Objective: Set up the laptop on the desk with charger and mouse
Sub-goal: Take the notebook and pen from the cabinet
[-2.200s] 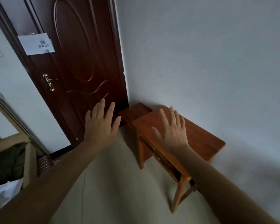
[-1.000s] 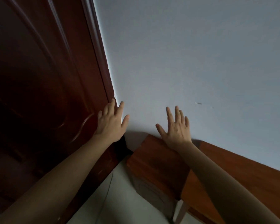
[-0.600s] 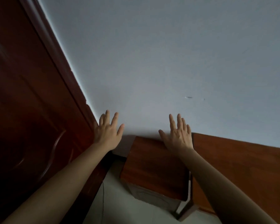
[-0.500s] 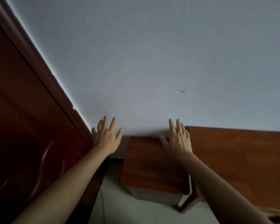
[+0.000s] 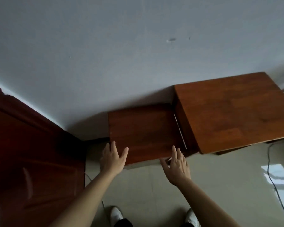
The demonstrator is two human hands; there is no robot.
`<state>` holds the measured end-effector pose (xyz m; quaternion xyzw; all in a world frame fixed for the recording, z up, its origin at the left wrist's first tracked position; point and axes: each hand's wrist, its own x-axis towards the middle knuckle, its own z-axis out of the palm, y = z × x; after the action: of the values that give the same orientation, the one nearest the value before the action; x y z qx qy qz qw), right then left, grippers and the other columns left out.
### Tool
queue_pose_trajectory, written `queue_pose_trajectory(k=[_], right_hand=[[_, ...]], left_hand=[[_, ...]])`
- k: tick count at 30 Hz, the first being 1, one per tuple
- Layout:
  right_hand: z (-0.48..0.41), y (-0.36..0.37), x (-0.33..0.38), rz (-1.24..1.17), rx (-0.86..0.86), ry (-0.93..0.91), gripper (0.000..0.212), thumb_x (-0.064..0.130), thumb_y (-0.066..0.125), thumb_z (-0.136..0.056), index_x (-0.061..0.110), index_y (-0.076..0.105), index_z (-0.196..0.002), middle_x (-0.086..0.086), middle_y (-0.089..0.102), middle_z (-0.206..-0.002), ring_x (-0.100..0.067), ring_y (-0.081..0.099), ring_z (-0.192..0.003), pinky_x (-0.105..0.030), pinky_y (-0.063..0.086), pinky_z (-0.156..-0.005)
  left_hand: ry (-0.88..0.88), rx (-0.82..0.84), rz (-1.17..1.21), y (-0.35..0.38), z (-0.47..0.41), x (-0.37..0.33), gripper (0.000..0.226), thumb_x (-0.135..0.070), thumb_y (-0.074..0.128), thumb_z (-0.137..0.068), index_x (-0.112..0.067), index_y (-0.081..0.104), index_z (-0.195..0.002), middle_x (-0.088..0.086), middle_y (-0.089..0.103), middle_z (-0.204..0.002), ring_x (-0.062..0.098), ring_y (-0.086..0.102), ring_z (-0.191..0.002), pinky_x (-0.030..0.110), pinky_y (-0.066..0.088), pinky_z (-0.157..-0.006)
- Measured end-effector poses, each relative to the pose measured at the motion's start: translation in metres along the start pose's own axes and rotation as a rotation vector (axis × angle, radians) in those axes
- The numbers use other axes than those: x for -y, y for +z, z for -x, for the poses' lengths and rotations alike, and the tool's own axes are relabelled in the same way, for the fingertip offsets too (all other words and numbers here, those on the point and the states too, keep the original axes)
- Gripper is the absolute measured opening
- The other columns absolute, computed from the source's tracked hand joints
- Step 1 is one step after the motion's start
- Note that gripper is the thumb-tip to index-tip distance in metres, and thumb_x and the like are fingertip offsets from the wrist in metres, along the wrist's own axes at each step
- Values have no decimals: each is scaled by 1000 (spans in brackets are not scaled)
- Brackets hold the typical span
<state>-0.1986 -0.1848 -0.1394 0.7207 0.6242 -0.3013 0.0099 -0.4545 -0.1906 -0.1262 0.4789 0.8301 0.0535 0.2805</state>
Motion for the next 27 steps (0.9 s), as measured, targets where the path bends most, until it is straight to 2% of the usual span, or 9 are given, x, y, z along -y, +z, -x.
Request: queue_pose_trajectory(k=[2,7,12,15,17,19,23,25,27], right_hand=[[-9,33,-18,-29,51,36,91,74,33,-93,20,5,-160,-8,13,-167,-27,20,-151,-44,27,-119],[-60,100,-60,-170,83,93,88,71,38,-93,22,7,-159,-5,18,-165,-27,28,-147,-43,34,-113],[-105,158,-106,-361,12,205,86,32,61,-92,15,9,-159,-15,30,-157,-37,35,-140,-45,35,-109],[-125,179,-119,-502,-81,244,91,17,65,-87,12,10,-159,-16,31,-156,-37,35,-140,-42,32,-110],[-138,189,-124,-579,-141,246,90,14,62,-87,11,9,-159,-15,28,-159,-33,32,-143,-35,30,-110],[-149,203,-130,-650,-165,221,88,18,53,-83,9,10,-159,-13,25,-161,-27,27,-145,-22,24,-105],[-157,210,-133,-764,-202,185,95,18,40,-67,8,13,-158,-11,29,-160,-22,31,-142,-14,21,-101],[-162,212,-135,-796,-239,164,95,15,44,-66,6,16,-156,-11,31,-157,-23,32,-142,-16,22,-104],[-171,212,-136,-807,-275,157,83,5,50,-70,2,26,-149,-8,40,-144,-27,37,-138,-16,23,-102]], left_hand=[[-7,11,56,34,-3,17,82,-68,35,-93,-18,18,-156,9,16,-163,27,14,-149,49,25,-118],[-172,-186,322,116,-20,45,105,-71,46,-79,-8,12,-155,17,16,-161,32,18,-147,47,24,-117],[-199,-343,304,204,-42,70,107,-28,79,-81,2,6,-153,26,12,-157,41,17,-144,47,18,-117],[-374,-488,587,236,-61,83,108,-19,78,-81,-4,-1,-154,21,5,-159,29,23,-143,26,24,-106],[-524,-436,811,256,-76,93,97,-15,70,-88,-10,0,-155,15,12,-161,22,31,-141,23,31,-102],[-562,-369,859,279,-80,107,76,-7,60,-92,-13,17,-154,9,29,-158,22,39,-139,26,36,-102],[-416,-410,769,291,-83,112,49,0,56,-87,-3,43,-134,21,48,-137,33,47,-126,39,40,-102],[-349,-460,749,292,-88,110,40,0,57,-84,0,48,-123,23,54,-125,36,51,-117,36,41,-93],[-321,-491,783,292,-92,100,43,2,57,-84,-4,49,-126,18,57,-126,29,55,-117,33,44,-94]])
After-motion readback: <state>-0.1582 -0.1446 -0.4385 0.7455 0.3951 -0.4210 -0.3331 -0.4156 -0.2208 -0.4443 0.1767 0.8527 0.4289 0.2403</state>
